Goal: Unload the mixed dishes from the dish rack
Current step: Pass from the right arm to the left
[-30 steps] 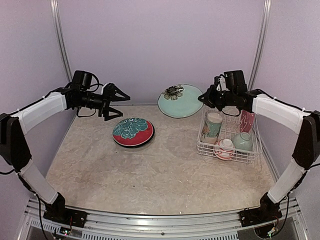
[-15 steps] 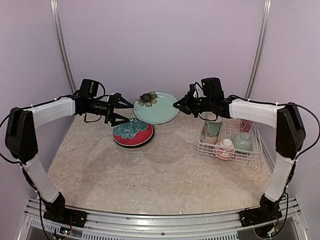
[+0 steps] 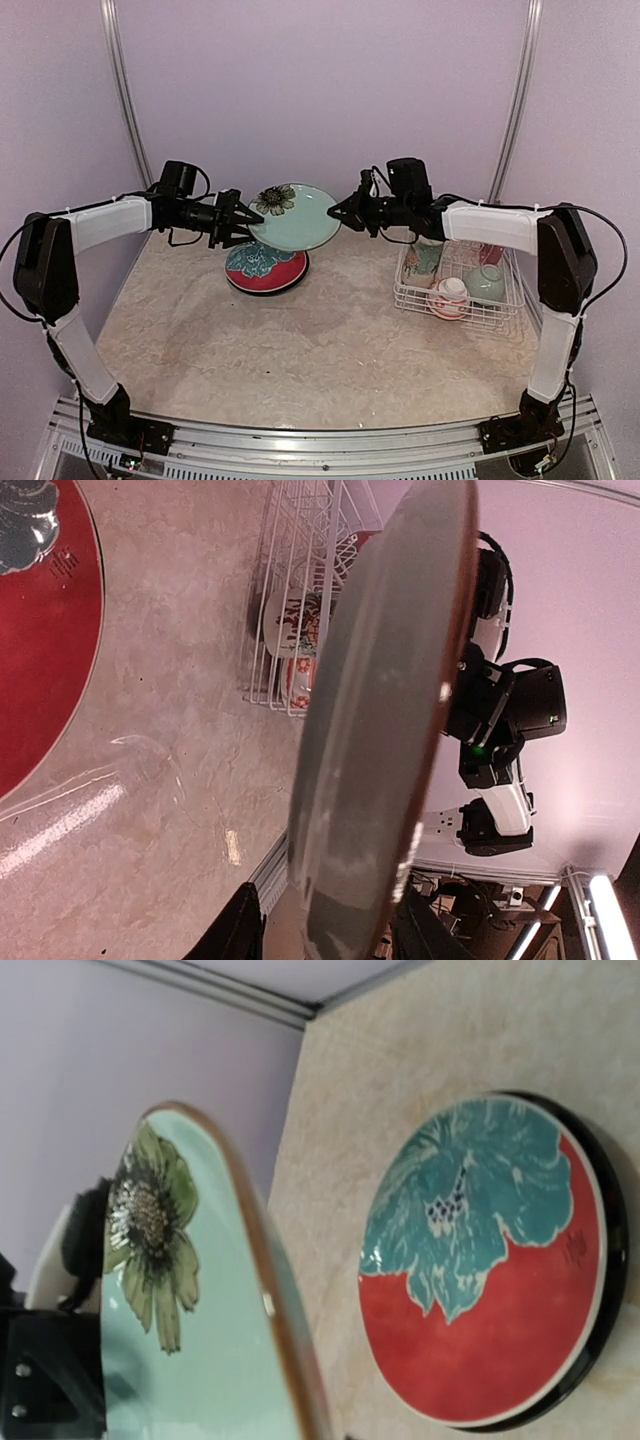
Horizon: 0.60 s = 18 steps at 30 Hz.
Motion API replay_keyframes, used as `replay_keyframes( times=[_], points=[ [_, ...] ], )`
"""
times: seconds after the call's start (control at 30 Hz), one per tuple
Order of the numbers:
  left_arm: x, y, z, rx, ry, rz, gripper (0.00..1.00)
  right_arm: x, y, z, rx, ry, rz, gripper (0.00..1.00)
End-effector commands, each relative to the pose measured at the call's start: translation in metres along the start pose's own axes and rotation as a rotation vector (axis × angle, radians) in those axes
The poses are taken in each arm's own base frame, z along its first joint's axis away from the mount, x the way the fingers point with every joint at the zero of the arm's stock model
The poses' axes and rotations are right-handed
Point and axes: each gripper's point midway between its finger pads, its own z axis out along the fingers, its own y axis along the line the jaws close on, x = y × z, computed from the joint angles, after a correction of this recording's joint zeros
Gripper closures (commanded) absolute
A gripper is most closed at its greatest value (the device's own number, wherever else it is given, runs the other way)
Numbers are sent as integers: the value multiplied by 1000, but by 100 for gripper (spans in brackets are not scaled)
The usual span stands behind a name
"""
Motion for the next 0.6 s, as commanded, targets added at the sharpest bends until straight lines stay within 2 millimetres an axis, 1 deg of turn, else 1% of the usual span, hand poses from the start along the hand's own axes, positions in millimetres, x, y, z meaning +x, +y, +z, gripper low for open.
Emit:
replay_keyframes(
  times=[0.0,0.07,0.1,0.2,0.37,0.4,0.47,0.57],
  points=[
    [-2,11,2,-25,-5,-12,62,-14,59,-2,-161,-41,-69,100],
    [-4,16,2,-48,-12,-23,70,-13,57,1,-148,-41,-76,100],
    [-4,17,2,-59,-16,-26,75,-11,56,3,-144,-39,-78,100],
    [-6,26,1,-104,-27,-41,85,-10,54,6,-136,-43,-83,100],
    [-10,33,-3,-172,-64,-31,97,-10,44,11,-77,-56,-102,100],
    [-11,34,-5,-188,-75,-30,100,-9,39,12,-57,-55,-103,100],
    [-13,37,-7,-212,-89,-29,100,-9,31,12,-22,-61,-112,99],
    [-16,41,-10,-232,-107,-42,100,-7,14,13,46,-67,-126,75]
  ],
)
